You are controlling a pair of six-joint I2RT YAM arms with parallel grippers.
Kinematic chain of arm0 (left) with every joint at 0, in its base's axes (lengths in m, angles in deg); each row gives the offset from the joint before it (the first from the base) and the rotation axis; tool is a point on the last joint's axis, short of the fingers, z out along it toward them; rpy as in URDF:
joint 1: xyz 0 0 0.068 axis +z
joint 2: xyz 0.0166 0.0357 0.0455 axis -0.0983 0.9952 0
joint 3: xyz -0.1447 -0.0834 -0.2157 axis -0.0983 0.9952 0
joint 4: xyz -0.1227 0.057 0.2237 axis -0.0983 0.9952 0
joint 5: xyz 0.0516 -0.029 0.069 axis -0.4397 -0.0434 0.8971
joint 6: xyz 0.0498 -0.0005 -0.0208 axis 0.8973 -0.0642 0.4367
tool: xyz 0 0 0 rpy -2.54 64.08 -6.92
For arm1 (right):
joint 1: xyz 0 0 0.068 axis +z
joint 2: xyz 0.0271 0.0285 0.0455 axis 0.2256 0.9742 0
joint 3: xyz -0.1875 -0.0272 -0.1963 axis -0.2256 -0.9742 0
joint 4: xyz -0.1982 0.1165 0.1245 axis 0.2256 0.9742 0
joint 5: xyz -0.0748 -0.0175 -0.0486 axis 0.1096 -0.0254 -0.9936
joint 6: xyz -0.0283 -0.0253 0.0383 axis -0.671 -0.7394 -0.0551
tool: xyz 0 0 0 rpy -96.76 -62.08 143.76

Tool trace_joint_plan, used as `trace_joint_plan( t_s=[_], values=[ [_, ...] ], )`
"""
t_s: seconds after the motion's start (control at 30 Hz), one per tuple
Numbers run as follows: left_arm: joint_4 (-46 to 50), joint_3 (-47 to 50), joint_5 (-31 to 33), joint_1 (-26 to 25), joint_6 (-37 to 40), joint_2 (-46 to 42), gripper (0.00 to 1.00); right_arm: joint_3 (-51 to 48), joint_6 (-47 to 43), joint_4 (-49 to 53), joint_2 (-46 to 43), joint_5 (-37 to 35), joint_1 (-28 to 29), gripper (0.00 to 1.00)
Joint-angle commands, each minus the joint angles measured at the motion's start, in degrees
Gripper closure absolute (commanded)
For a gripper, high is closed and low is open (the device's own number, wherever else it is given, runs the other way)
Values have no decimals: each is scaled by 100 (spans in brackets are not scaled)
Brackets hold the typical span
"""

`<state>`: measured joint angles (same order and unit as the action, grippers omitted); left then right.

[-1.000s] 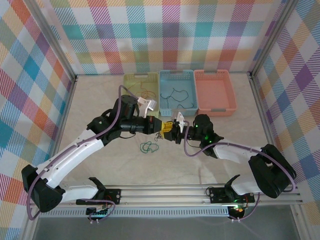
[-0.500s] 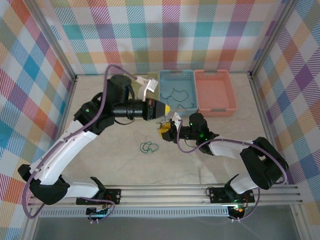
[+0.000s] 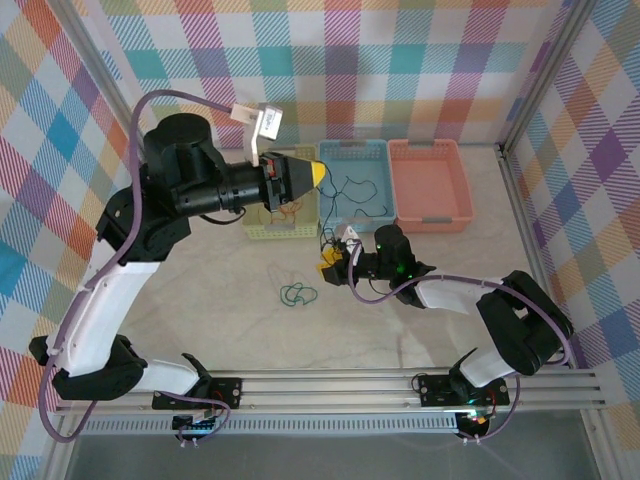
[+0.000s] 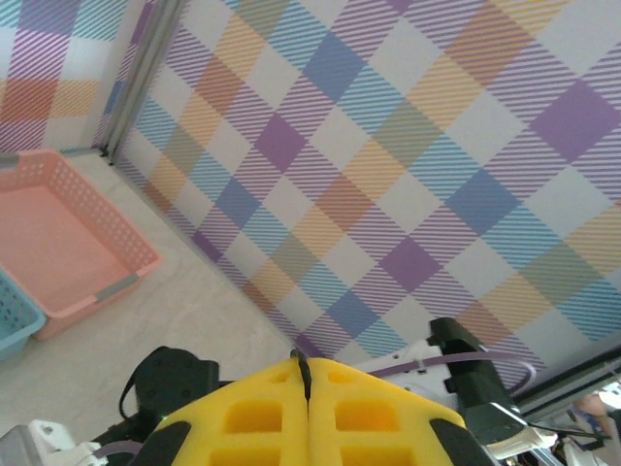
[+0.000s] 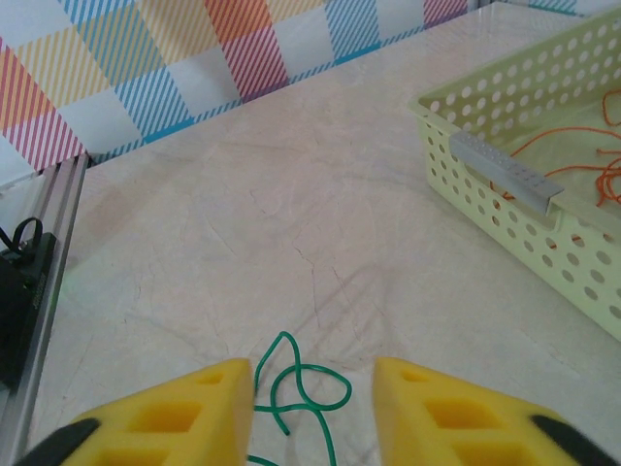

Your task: Untangle the cables

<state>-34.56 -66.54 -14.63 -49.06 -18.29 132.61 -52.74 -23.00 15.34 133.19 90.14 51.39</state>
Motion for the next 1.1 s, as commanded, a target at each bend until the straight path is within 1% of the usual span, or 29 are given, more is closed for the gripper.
trace_joint_plan(
  t_s=[0.0, 0.07, 0.17, 0.23, 0.4, 0.57, 0.67, 0.8, 0.9, 0.97, 1.07],
  values=[
    [25, 334, 189, -43, 141, -88, 100, -50, -178, -43, -407, 168, 50, 54],
    [11, 491, 235, -41, 182, -137, 100, -192, -285, -74, -759, 134, 50, 50],
    [-130, 832, 319, -35, 213, -275, 100, -360, -430, -71, -1225, 128, 50, 46],
    [-207, 1056, 349, -26, 243, -356, 100, -381, -669, 38, -1469, 162, 50, 44],
    [-345, 1605, 452, -9, 304, -554, 100, -442, -888, 225, -1884, 195, 50, 38],
    [-428, 2081, 457, 27, 379, -701, 100, -408, -853, 459, -2158, 216, 50, 38],
    [-495, 2266, 428, 41, 377, -762, 100, -413, -796, 656, -2334, 79, 53, 38],
    [-525, 2330, 321, 35, 349, -767, 100, -460, -838, 692, -2484, 59, 56, 40],
    [-476, 2298, 284, 41, 346, -751, 100, -478, -906, 694, -2464, 79, 54, 45],
    [-447, 2287, 295, 40, 351, -743, 100, -452, -969, 777, -2397, 166, 58, 47],
    [-439, 2271, 266, 35, 347, -743, 100, -470, -1035, 762, -2288, 339, 59, 45]
  ],
)
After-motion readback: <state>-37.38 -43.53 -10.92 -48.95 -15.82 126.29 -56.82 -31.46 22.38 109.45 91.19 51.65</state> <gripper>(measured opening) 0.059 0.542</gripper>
